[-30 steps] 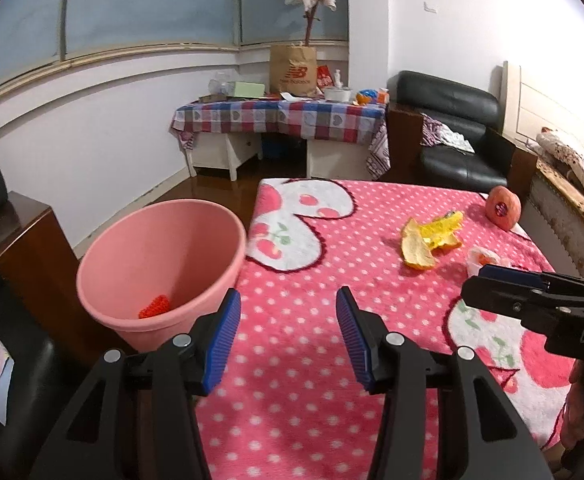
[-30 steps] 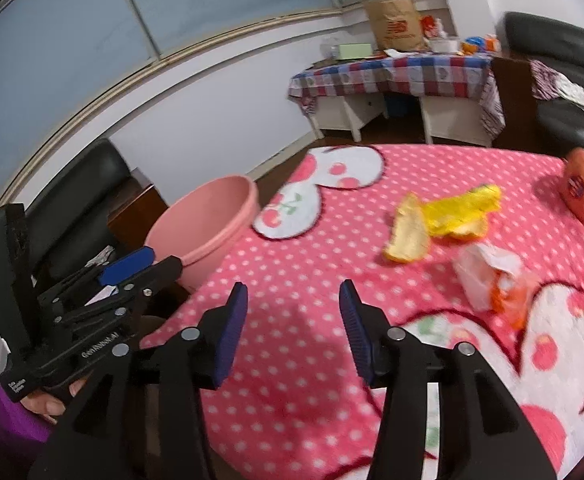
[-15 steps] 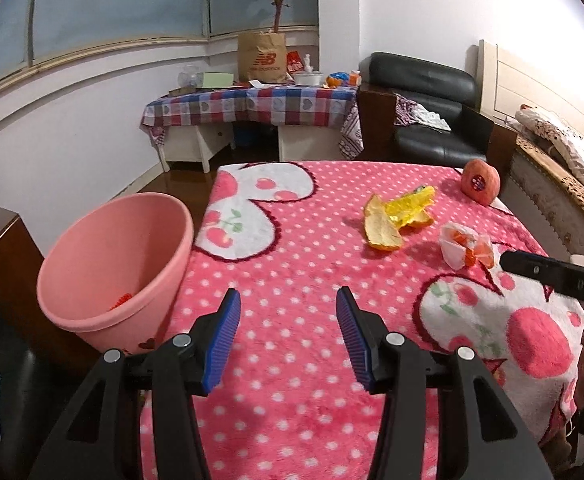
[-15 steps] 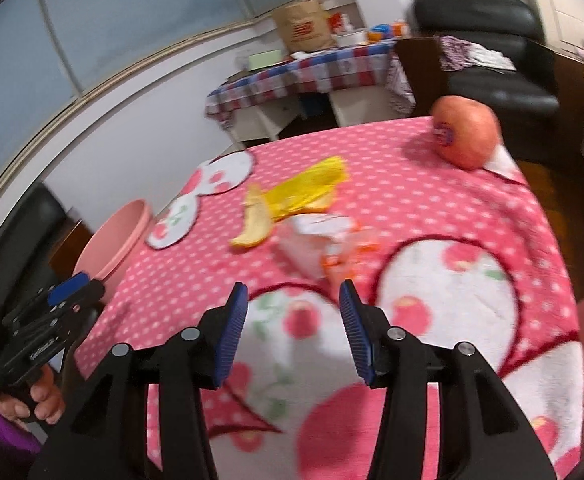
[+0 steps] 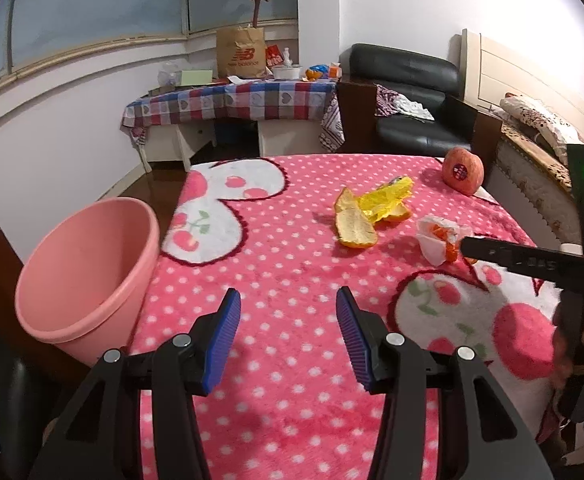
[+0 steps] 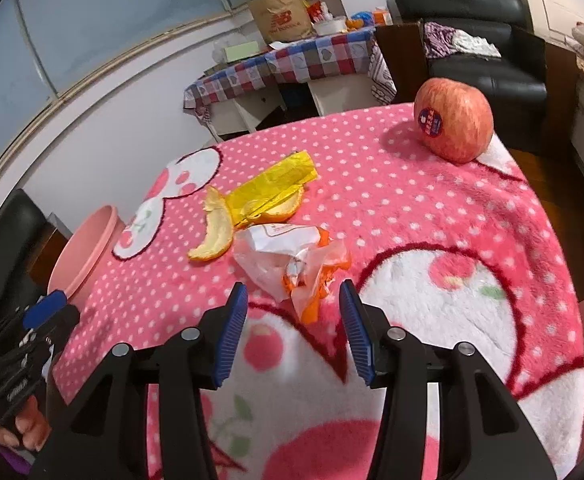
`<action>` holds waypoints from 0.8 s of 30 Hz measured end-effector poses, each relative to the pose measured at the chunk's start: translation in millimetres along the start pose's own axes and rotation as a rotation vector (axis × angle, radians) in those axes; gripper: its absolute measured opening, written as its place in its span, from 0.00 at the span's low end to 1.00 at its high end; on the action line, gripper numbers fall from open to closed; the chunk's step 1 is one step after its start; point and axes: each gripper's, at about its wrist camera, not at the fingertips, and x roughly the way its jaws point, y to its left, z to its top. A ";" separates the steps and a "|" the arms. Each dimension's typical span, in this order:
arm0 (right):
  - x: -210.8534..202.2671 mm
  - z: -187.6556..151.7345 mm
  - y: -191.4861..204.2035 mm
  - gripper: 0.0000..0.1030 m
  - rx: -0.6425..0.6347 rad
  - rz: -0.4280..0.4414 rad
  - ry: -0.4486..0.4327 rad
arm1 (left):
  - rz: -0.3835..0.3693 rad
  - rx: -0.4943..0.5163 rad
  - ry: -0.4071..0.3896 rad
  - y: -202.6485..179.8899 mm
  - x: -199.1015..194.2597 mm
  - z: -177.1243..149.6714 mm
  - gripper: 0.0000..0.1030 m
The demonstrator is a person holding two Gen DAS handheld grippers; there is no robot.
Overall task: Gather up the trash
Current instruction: 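Move both tools back toward the banana peel and plastic bag, then grasp banana peel with left tool while right tool grasps clear plastic bag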
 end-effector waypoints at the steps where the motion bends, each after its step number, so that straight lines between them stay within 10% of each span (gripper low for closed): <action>1: 3.0 0.9 -0.2 0.47 0.005 -0.003 0.001 | -0.008 0.000 0.005 -1.7 2.5 1.8 0.47; 9: 21.1 4.0 -4.8 0.45 0.069 0.010 0.009 | -0.080 0.009 0.038 -24.3 33.9 24.4 0.47; 14: 17.9 2.3 -7.4 0.23 0.083 0.037 -0.011 | -0.119 -0.036 0.089 -33.3 64.7 34.8 0.47; 24: 10.5 2.0 -12.7 0.11 0.103 0.096 -0.048 | -0.136 -0.113 0.154 -39.4 112.7 55.1 0.43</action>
